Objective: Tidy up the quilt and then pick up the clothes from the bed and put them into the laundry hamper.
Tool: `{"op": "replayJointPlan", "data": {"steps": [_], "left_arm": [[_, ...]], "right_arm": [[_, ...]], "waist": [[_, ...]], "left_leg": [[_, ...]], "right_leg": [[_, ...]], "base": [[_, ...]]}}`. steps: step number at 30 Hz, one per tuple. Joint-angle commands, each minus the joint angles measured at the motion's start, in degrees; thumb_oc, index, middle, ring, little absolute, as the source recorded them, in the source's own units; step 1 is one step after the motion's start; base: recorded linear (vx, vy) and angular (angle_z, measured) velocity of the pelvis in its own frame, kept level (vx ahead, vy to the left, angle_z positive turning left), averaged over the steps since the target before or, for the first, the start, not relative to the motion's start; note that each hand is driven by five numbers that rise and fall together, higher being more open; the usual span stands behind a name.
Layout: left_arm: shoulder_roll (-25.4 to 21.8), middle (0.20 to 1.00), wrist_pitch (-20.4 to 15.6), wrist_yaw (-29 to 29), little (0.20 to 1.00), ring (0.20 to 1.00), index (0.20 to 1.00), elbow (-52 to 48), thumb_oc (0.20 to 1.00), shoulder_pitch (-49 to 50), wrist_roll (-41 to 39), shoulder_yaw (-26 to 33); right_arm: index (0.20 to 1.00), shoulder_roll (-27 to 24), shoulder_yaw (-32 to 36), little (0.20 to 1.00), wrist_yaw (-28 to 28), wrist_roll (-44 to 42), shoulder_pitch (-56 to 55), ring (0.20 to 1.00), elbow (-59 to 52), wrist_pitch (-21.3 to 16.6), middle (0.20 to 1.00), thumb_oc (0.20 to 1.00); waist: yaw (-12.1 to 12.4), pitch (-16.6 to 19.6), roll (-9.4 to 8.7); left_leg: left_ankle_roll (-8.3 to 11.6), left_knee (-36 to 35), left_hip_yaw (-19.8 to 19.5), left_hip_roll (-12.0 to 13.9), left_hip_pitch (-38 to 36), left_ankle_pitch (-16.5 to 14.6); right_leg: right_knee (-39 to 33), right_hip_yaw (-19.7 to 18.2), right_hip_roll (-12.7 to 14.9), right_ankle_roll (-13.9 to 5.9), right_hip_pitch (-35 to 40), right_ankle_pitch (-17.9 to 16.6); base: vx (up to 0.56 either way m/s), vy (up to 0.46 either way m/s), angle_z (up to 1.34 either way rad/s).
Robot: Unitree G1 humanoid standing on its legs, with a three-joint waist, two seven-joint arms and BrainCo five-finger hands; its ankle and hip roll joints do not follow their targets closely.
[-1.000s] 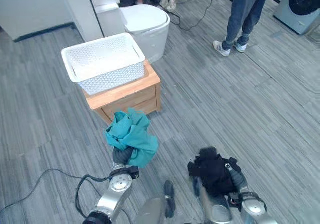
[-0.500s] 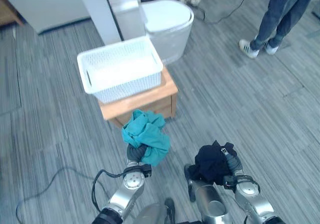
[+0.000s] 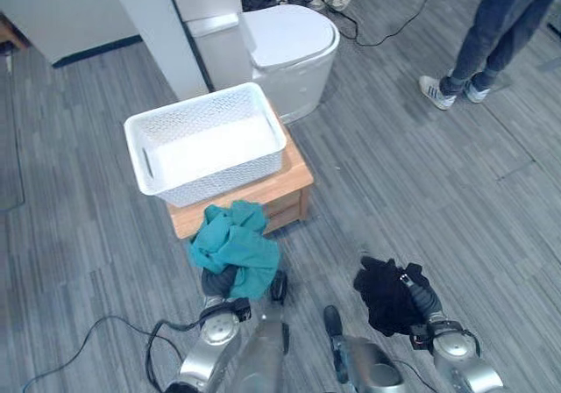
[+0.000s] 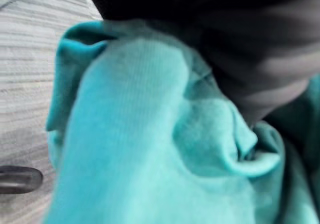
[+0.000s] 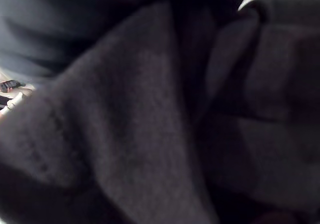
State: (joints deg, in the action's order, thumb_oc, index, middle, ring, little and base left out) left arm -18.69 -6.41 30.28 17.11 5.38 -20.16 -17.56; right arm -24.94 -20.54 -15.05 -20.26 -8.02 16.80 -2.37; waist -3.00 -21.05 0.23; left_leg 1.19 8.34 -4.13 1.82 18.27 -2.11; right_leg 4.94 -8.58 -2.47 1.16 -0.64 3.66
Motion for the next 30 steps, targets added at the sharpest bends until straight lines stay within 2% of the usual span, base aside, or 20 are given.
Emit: {"op": "replayJointPlan", "data": {"steps": [1,2,3,4,5,6,7,9,10,11,12,13,15,17,22,30], "left_arm": [[-2.74,0.2,-6.32,-1.02,0.2,0.2,0.2,-5.32,0.2,-1.75,1.7,0.7],[-2.77,0.2,-6.43,-0.97,0.2,0.2,0.2,-5.23,0.2,-1.84,1.78,0.62],[-3.51,0.2,-5.95,0.2,0.2,0.2,0.2,-5.32,0.2,-2.76,1.87,-0.17],[-3.6,0.2,-5.81,0.51,0.2,0.2,0.2,-5.2,0.2,-2.98,1.87,-0.47],[-4.04,0.2,-5.2,0.8,0.2,0.2,0.2,-4.97,0.2,-3.34,1.46,-0.8],[-4.27,0.2,-4.63,1.0,0.2,0.2,0.2,-4.83,0.2,-3.49,1.24,-0.9],[-4.47,0.2,-4.35,1.02,0.2,0.2,0.2,-4.4,0.2,-3.62,0.99,-0.91],[-5.16,0.2,-4.11,1.47,0.2,0.2,0.2,-2.94,0.2,-3.63,-0.44,-0.44],[-5.57,0.2,-4.61,1.24,0.2,0.2,0.2,-2.8,0.2,-3.47,-0.67,-0.25],[-5.69,0.2,-4.7,1.1,0.2,0.2,0.2,-2.91,0.2,-3.44,-0.64,-0.25],[-5.9,0.2,-4.87,0.54,0.2,0.2,0.2,-3.21,0.2,-3.46,-0.42,-0.29],[-5.77,0.2,-5.55,0.06,0.2,0.2,0.2,-3.0,0.2,-3.33,-0.01,-0.45],[-5.6,0.2,-5.99,-0.56,0.2,0.2,0.2,-2.94,0.2,-2.94,0.64,-0.25],[-4.77,0.2,-5.92,0.59,0.2,0.2,0.2,-2.86,0.2,-2.96,0.15,-0.09],[-3.25,0.2,-4.38,3.16,0.2,0.2,0.2,-4.07,0.2,-3.42,-0.35,-0.06],[-3.01,0.2,-6.49,11.64,0.2,0.2,0.2,-8.61,0.2,-2.41,1.2,3.34]], "right_arm": [[0.2,2.21,0.07,0.2,0.0,0.14,0.87,0.2,-4.06,-4.36,0.2,0.2],[0.2,2.29,0.07,0.2,0.04,0.23,0.9,0.2,-4.01,-4.41,0.2,0.2],[0.2,2.99,-1.24,0.2,-0.43,0.27,1.6,0.2,-3.29,-4.7,0.2,0.2],[0.2,3.24,-1.67,0.2,-0.97,0.14,1.63,0.2,-3.31,-4.56,0.2,0.2],[0.2,3.56,-1.9,0.2,-1.27,-0.21,1.41,0.2,-3.12,-4.12,0.2,0.2],[0.2,3.76,-1.78,0.2,-1.06,-0.36,1.26,0.2,-2.64,-3.9,0.2,0.2],[0.2,3.93,-1.67,0.2,-0.74,-0.39,1.16,0.2,-2.21,-3.69,0.2,0.2],[0.2,4.48,-1.47,0.2,-0.69,0.12,0.62,0.2,-1.94,-3.4,0.2,0.2],[0.2,4.47,-0.83,0.2,-1.24,0.06,0.65,0.2,-2.27,-3.72,0.2,0.2],[0.2,4.47,-0.55,0.2,-1.59,-0.11,0.73,0.2,-2.29,-3.85,0.2,0.2],[0.2,4.56,0.15,0.2,-2.62,-0.93,1.01,0.2,-2.14,-4.28,0.2,0.2],[0.2,4.55,0.7,0.2,-3.11,-1.86,1.25,0.2,-2.09,-4.47,0.2,0.2],[0.2,4.57,1.35,0.2,-2.92,-2.24,1.61,0.2,-2.05,-4.41,0.2,0.2],[0.2,4.23,0.63,0.2,-4.06,-2.95,2.5,0.2,-3.18,-3.5,0.2,0.2],[0.2,3.82,2.21,0.2,-4.79,-3.07,2.51,0.2,-5.45,-2.12,0.2,0.2],[0.2,3.23,6.33,0.2,-9.83,-1.74,1.35,0.2,-11.18,-5.84,0.2,0.2]], "waist": [[-0.46,3.24,-4.01],[-0.47,3.26,-4.02],[0.37,3.6,-4.32],[0.44,3.67,-4.06],[0.29,3.33,-3.17],[-0.16,2.85,-2.42],[-0.57,2.67,-2.37],[-1.75,2.08,-3.22],[-2.37,1.74,-4.22],[-2.78,1.62,-4.67],[-3.78,1.51,-5.37],[-4.72,1.21,-5.29],[-4.69,1.29,-5.26],[-4.01,1.81,-5.31],[-3.64,2.54,-5.21],[-3.17,3.42,-6.16]], "left_leg": [[-1.15,-2.45,4.36,-0.58,-3.23,7.65],[-1.22,-2.2,4.4,-0.61,-3.23,7.47],[-3.3,0.5,5.51,-1.35,-4.09,4.74],[-3.94,0.89,5.96,-1.26,-4.73,3.85],[-4.63,1.84,5.96,-0.62,-6.13,2.3],[-4.58,2.31,5.67,0.23,-7.45,1.63],[-4.46,2.48,5.57,0.62,-8.66,1.26],[-3.6,2.05,5.5,1.09,-11.96,0.69],[-3.36,0.85,5.46,0.69,-13.6,0.21],[-3.32,0.52,5.34,0.39,-14.21,-0.15],[-3.39,-0.61,5.06,-0.25,-15.38,-0.98],[-3.44,-1.96,4.19,-0.2,-16.35,-1.36],[-3.31,-2.8,3.62,-0.36,-16.09,-1.33],[-2.19,-3.21,2.74,-0.08,-15.17,-0.04],[-1.4,-3.39,2.01,0.1,-14.38,1.01],[-1.36,-4.35,0.86,0.25,-14.75,1.16]], "right_leg": [[5.76,2.29,1.82,-5.9,-0.97,-0.38],[6.09,2.43,1.97,-5.98,-1.0,-0.22],[17.46,5.23,4.99,-7.98,-2.89,-3.74],[21.82,5.97,5.65,-8.48,-5.01,-6.29],[32.81,6.0,6.17,-8.4,-10.07,-9.9],[37.58,5.74,5.75,-8.21,-13.05,-11.2],[38.41,5.46,5.6,-8.32,-14.99,-11.37],[29.75,6.43,6.59,-8.78,-15.19,-9.73],[20.44,6.37,6.71,-9.22,-13.65,-8.95],[16.25,6.17,6.67,-9.48,-13.42,-8.98],[9.54,4.72,6.01,-9.76,-13.67,-9.82],[7.42,3.05,4.58,-9.63,-13.62,-10.05],[6.34,2.15,4.22,-9.43,-12.44,-9.18],[3.88,1.83,4.51,-9.05,-9.76,-8.68],[2.54,1.86,4.15,-8.25,-7.95,-7.86],[0.18,2.02,3.26,-7.39,-7.26,-8.3]], "base": [[0.2,0.138,0.09],[0.2,0.167,0.31],[0.21,0.187,0.29],[0.31,0.294,-0.1],[0.23,0.226,-0.39],[0.23,0.193,-0.37],[0.32,0.088,0.07],[0.36,-0.008,0.32],[0.24,-0.081,0.21],[0.25,-0.135,-0.05],[0.2,-0.13,-0.34],[0.19,-0.157,0.41],[0.1,-0.138,1.15],[0.09,-0.087,0.84],[0.11,-0.022,-0.01],[0.05,-0.045,0.01]]}}
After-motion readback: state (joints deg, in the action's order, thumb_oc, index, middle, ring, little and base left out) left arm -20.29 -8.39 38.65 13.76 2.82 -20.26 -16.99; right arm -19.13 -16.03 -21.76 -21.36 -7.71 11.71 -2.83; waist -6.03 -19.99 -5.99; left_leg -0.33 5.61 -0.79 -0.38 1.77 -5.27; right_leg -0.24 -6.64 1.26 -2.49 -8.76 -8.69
